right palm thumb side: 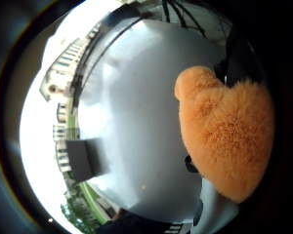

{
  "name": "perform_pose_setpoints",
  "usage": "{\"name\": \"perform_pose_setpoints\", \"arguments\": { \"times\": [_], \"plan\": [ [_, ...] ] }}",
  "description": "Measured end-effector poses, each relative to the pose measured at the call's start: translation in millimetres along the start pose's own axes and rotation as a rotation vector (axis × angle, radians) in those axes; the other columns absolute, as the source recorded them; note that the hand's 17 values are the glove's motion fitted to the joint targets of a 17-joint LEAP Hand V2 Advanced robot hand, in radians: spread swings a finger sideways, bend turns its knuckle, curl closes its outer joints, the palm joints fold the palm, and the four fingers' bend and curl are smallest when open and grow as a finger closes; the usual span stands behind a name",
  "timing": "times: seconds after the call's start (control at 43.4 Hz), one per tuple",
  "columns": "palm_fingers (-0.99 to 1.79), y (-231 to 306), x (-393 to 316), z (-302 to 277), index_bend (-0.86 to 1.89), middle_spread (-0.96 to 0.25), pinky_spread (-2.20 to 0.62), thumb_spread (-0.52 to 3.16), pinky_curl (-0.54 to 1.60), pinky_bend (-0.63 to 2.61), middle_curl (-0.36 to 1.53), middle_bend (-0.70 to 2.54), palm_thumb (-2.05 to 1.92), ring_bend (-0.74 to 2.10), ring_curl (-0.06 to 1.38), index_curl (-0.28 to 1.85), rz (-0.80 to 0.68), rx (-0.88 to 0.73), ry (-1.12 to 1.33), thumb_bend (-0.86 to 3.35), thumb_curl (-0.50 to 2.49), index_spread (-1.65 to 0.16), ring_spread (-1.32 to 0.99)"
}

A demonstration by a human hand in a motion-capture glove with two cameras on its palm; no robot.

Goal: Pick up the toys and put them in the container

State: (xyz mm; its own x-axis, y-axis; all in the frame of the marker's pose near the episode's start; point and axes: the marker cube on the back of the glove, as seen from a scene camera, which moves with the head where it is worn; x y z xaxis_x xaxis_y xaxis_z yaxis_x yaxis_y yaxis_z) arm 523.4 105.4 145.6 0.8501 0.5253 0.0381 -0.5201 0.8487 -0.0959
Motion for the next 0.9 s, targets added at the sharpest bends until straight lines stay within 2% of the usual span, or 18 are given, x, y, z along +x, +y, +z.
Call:
{"name": "perform_pose_setpoints", "arguments": {
  "times": [0.092, 0.253, 0.484, 0.898],
  "plan": [
    [1.02, -12, -28, -33, 0.49, -0.32, -0.45, 0.64, 0.31, 0.91, 0.43, 0.87, 0.74, 1.16, 0.48, 0.65, 0.007, 0.149, -0.054, 0.24, 0.67, -0.28, -0.4],
    [0.98, -14, -78, -85, 0.4, -0.36, -0.45, 0.63, 0.34, 0.95, 0.43, 0.8, 0.73, 1.16, 0.48, 0.69, -0.021, 0.226, -0.09, 0.21, 0.71, -0.31, -0.42],
    [0.97, -1, -180, -138, 0.3, -0.39, -0.45, 0.65, 0.35, 0.95, 0.44, 0.74, 0.73, 1.15, 0.48, 0.76, -0.103, 0.174, -0.089, 0.2, 0.77, -0.35, -0.43],
    [0.97, 47, -378, -165, 0.17, -0.42, -0.45, 0.68, 0.36, 0.94, 0.48, 0.66, 0.73, 1.12, 0.47, 0.92, -0.28, 0.145, -0.041, 0.17, 0.86, -0.41, -0.44]
  ]
}}
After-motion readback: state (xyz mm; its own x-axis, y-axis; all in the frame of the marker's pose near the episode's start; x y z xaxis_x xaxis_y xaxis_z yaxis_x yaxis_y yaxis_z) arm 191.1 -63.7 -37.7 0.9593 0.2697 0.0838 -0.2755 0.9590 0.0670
